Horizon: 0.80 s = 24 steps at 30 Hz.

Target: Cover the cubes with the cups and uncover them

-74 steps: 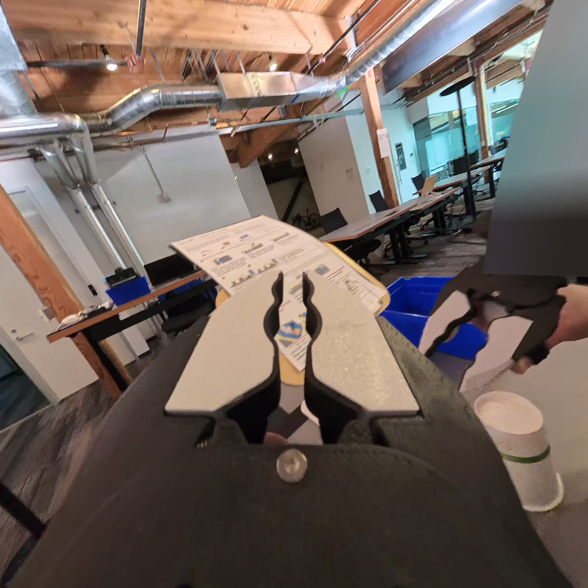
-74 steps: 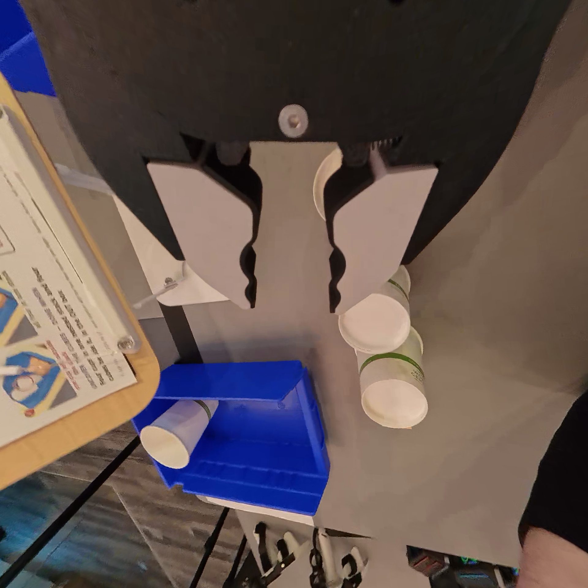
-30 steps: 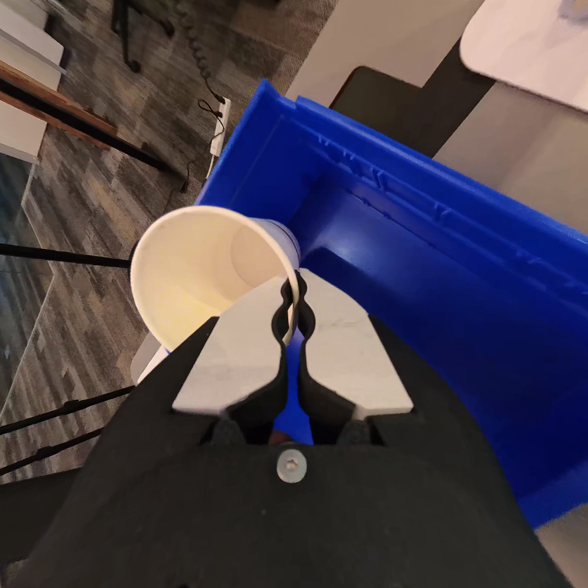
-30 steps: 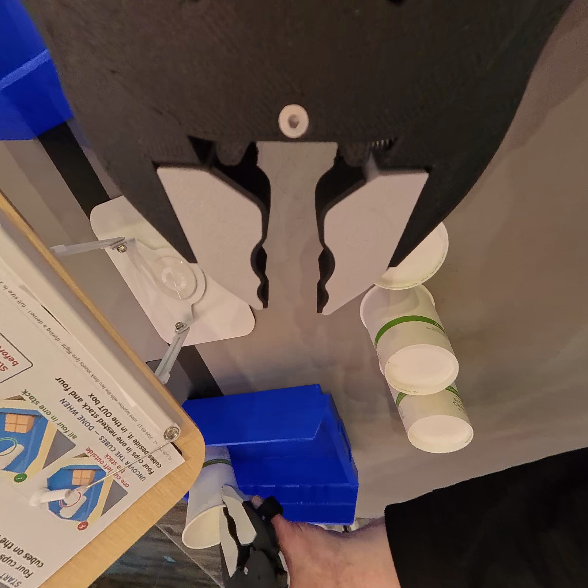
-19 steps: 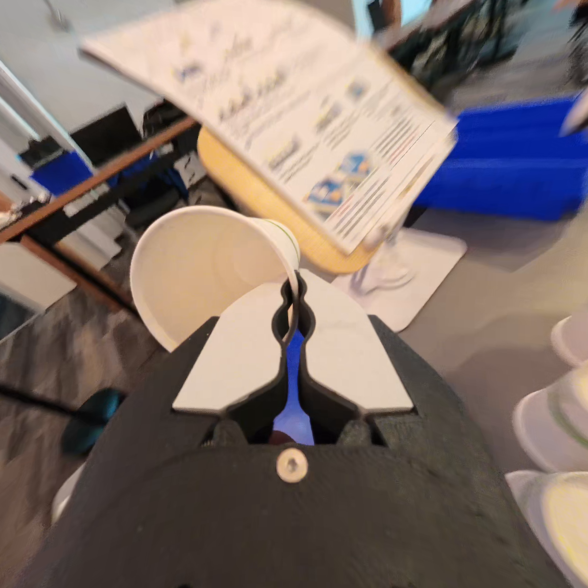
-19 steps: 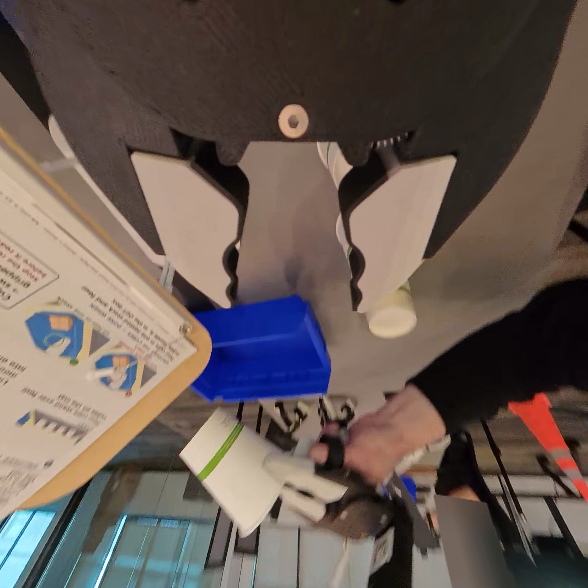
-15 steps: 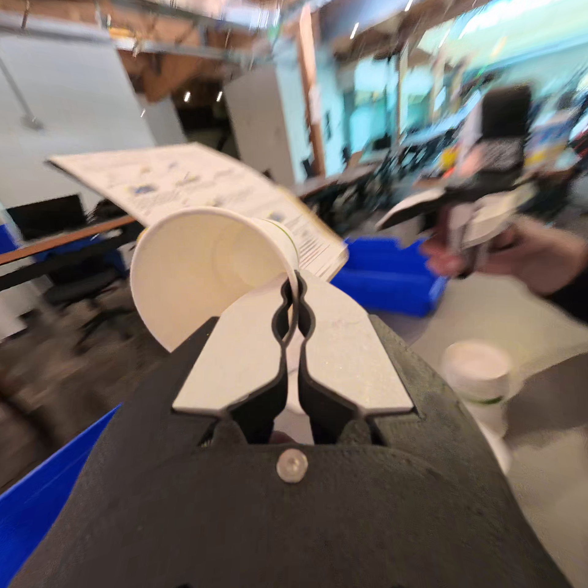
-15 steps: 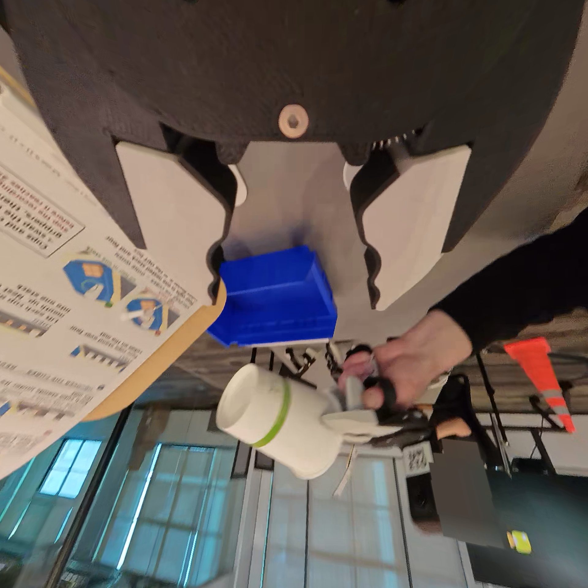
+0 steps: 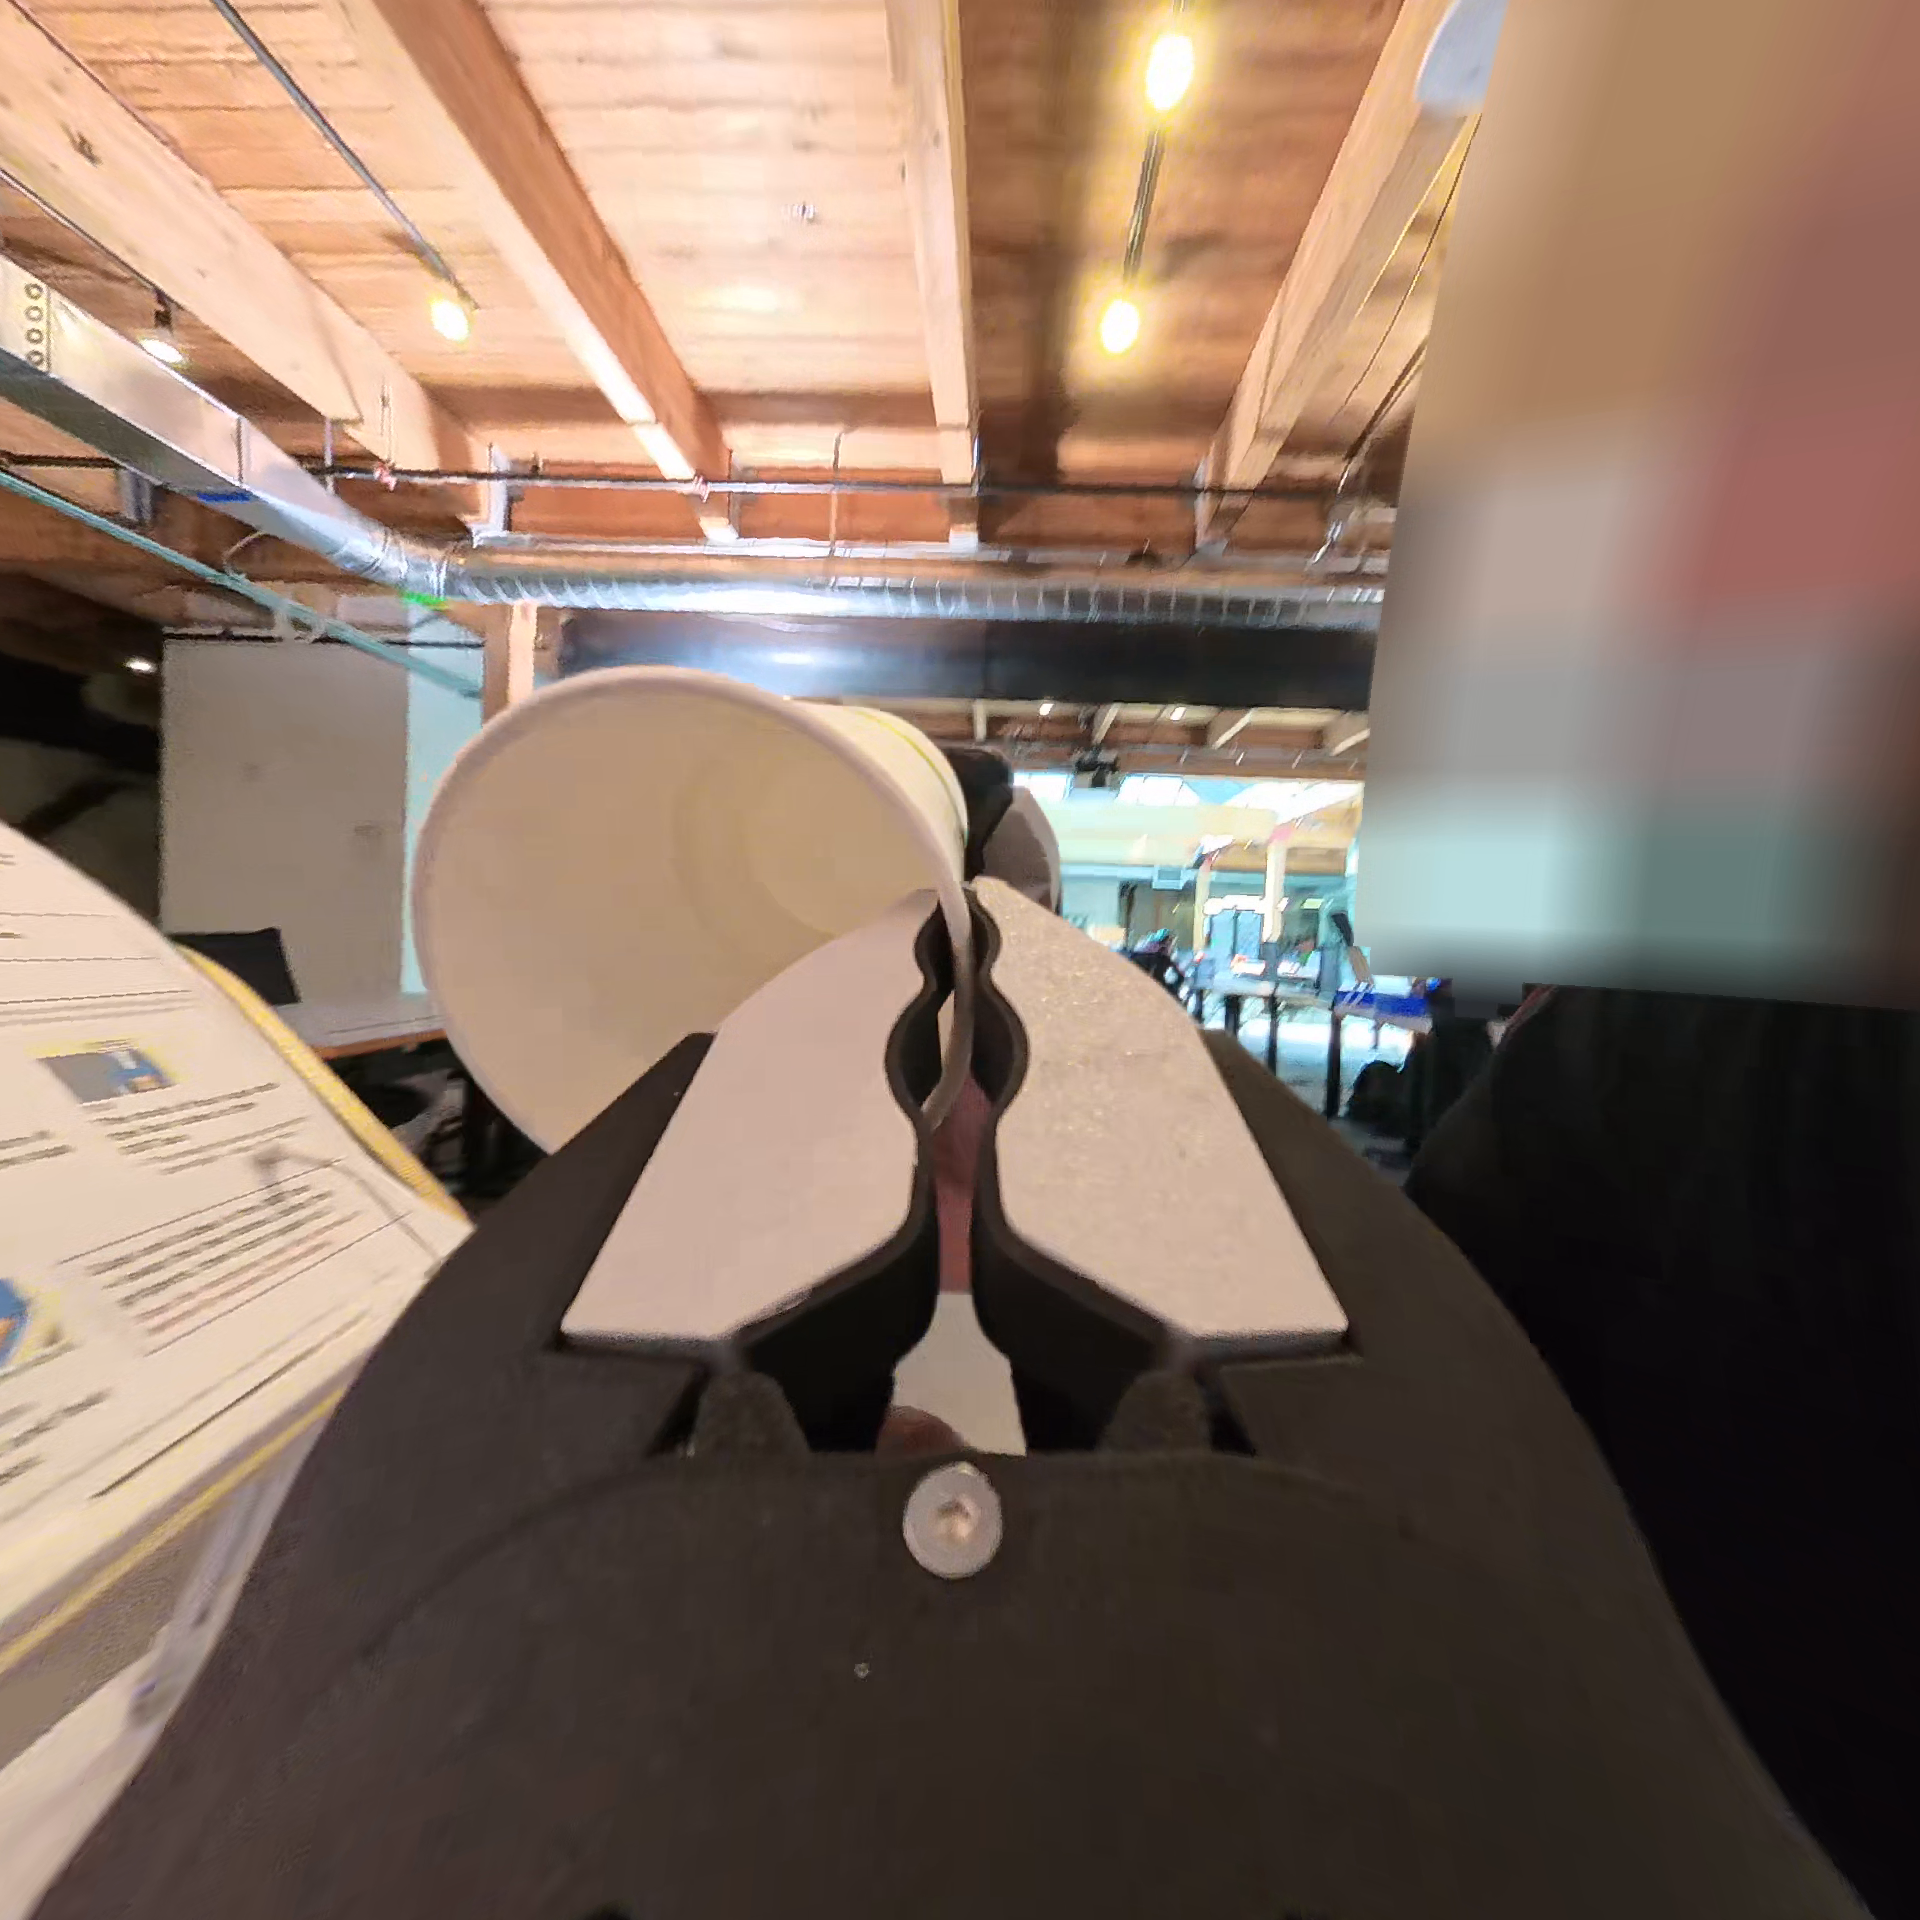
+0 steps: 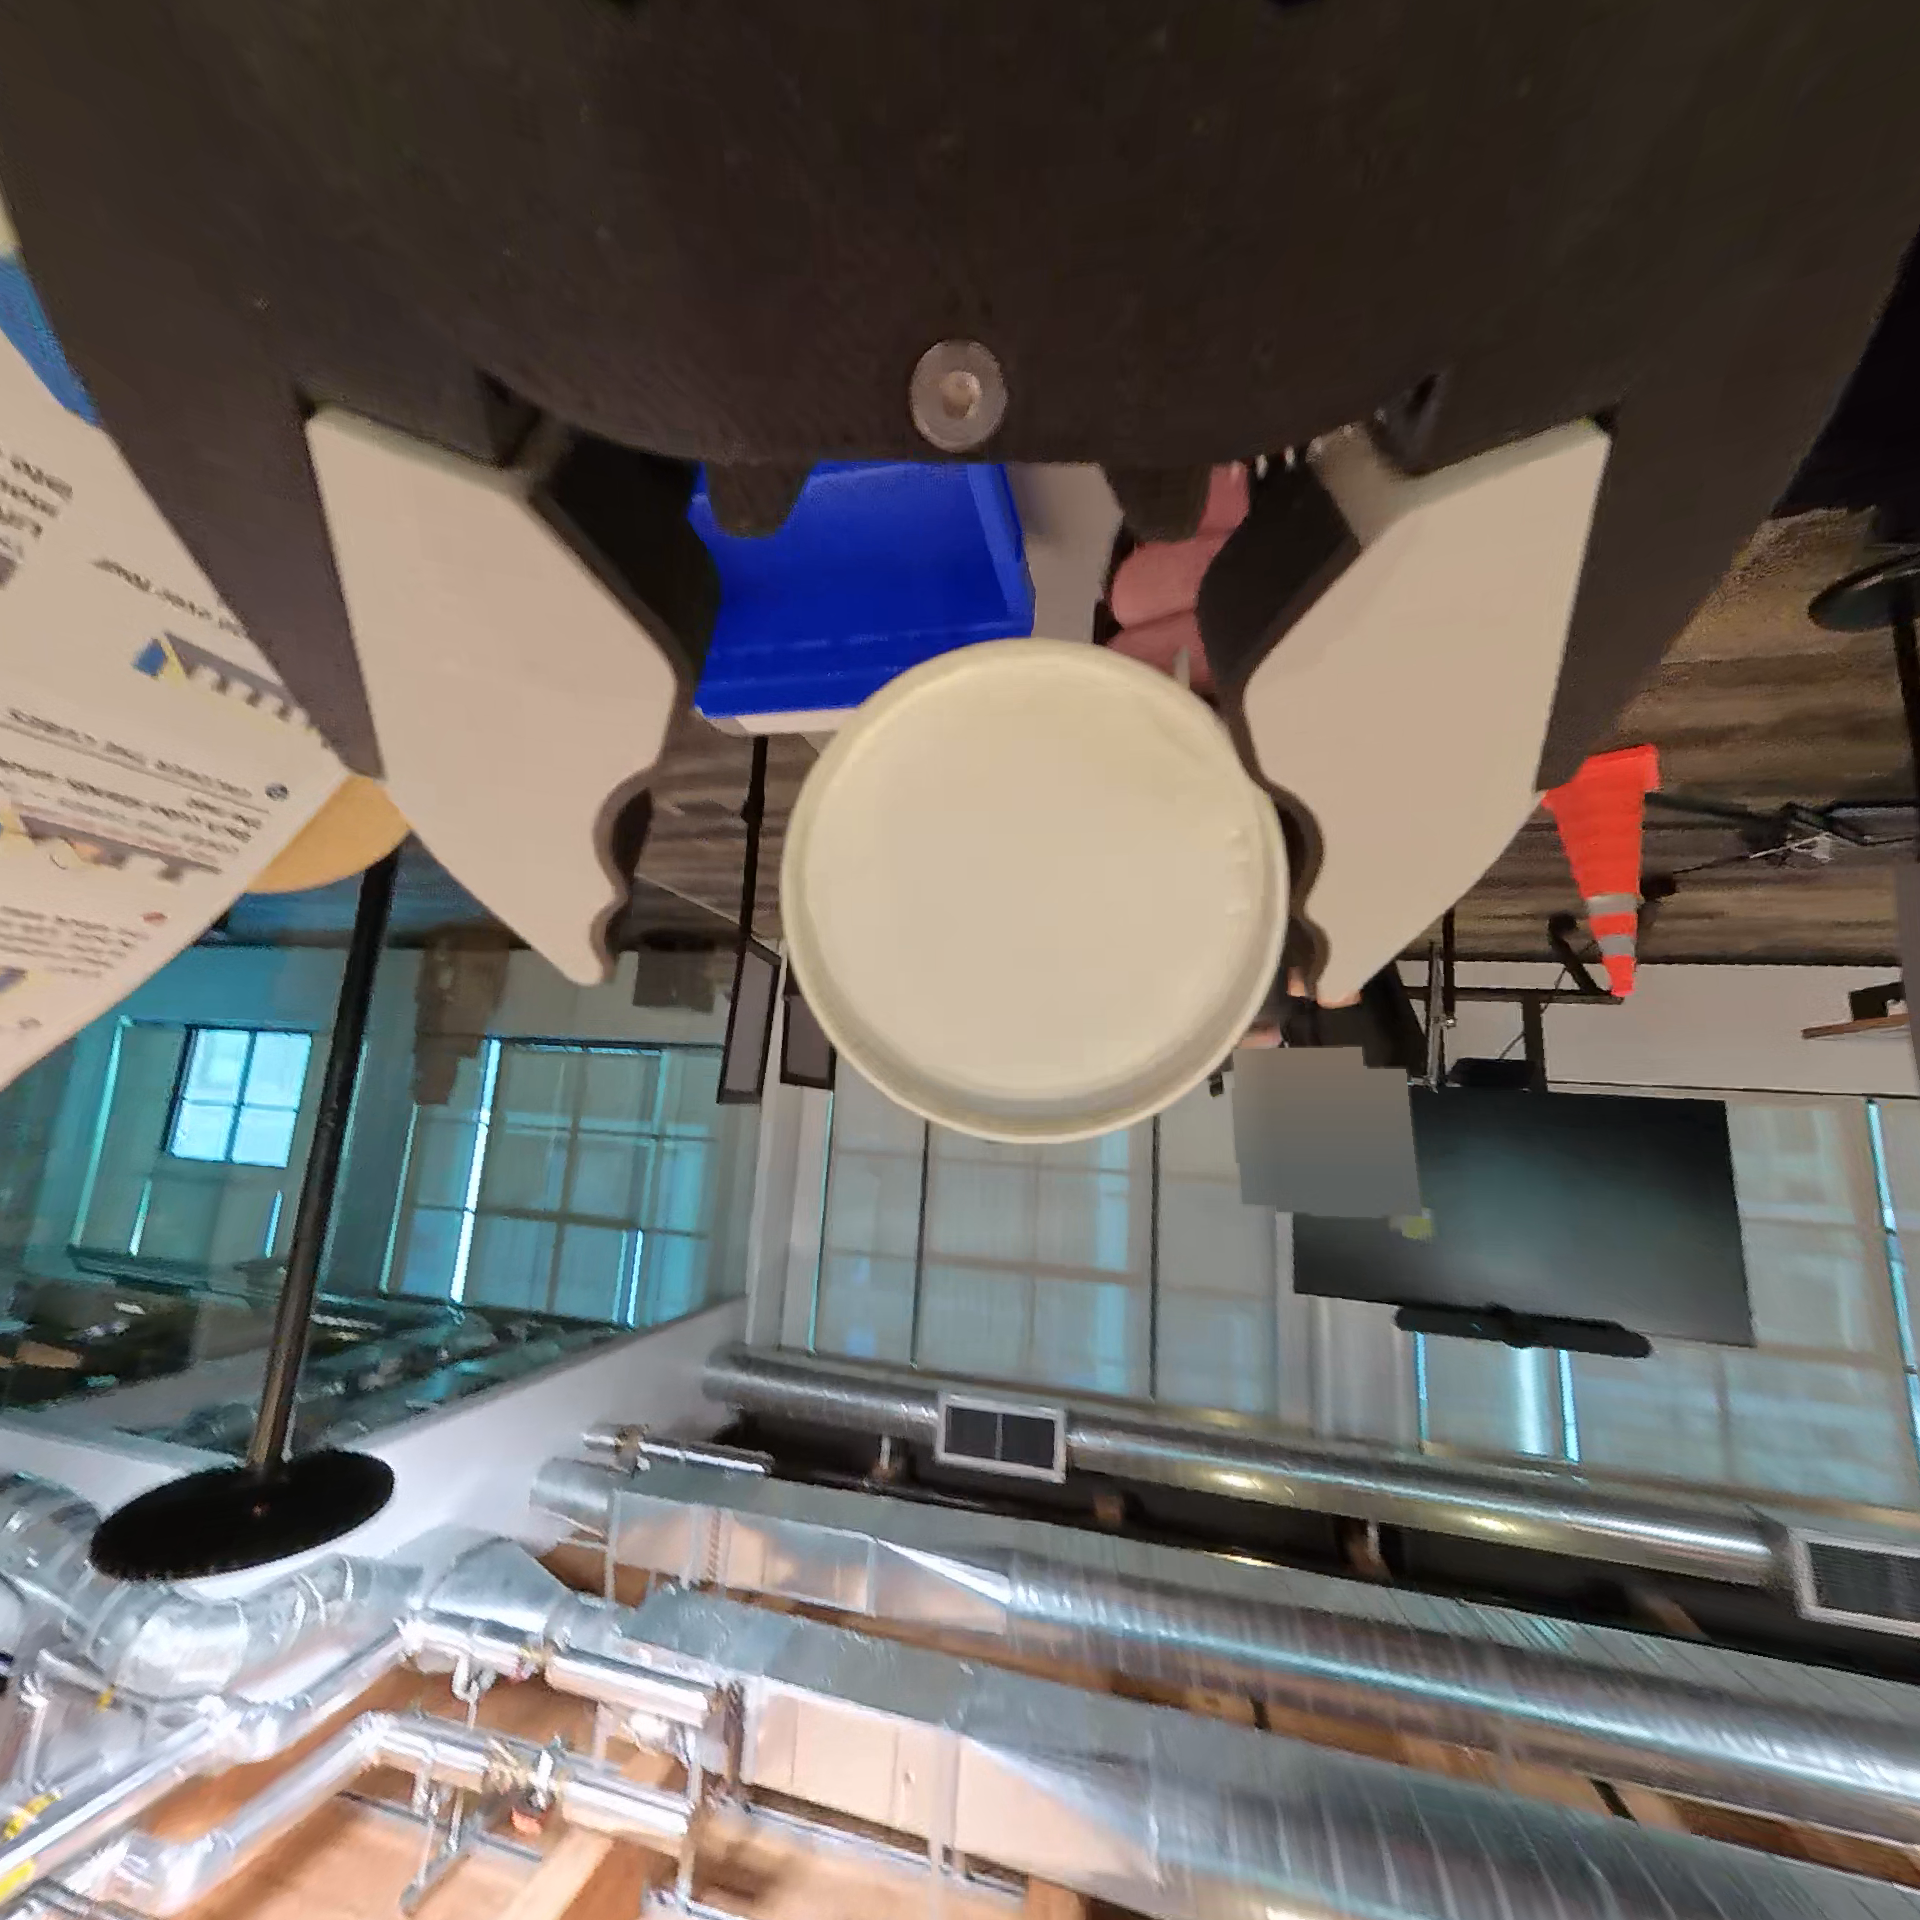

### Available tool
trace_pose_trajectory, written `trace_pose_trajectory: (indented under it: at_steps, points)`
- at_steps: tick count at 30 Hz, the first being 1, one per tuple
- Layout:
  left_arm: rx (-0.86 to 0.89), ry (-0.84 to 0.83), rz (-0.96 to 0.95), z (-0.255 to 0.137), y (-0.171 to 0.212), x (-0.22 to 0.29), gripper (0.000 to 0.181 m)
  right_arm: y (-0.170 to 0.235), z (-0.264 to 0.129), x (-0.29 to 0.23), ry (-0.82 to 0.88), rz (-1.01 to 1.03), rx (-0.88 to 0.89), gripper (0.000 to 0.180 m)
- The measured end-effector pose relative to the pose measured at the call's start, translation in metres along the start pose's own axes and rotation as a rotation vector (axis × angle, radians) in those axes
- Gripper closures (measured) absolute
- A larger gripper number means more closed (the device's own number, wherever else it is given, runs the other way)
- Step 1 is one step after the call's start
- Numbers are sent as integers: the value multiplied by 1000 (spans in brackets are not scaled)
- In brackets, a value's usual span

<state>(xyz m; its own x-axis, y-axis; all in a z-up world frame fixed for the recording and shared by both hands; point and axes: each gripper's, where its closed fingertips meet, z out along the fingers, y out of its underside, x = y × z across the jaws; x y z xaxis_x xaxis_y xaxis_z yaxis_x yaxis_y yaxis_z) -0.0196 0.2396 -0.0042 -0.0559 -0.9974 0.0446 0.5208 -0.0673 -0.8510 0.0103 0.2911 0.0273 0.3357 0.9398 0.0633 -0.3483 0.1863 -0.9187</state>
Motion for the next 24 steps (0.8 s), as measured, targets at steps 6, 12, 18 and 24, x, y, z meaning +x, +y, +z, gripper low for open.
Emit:
trace_pose_trajectory:
  at_steps: [6, 12, 18, 24]
  points:
    - [41, 29, -48, 4, 3, -1, 180, -9, -3, -11, -44, -72, 29, 88]
    - [61, 32, -81, 2, 2, -4, 180, -7, 0, -8, -33, -64, -23, 89]
    - [34, -88, 49, -11, -15, -14, 160, -20, -3, -4, 6, -64, 6, 89]
    - [-14, -250, 245, -42, -54, -20, 181, -9, 2, -15, -11, -87, -79, 89]
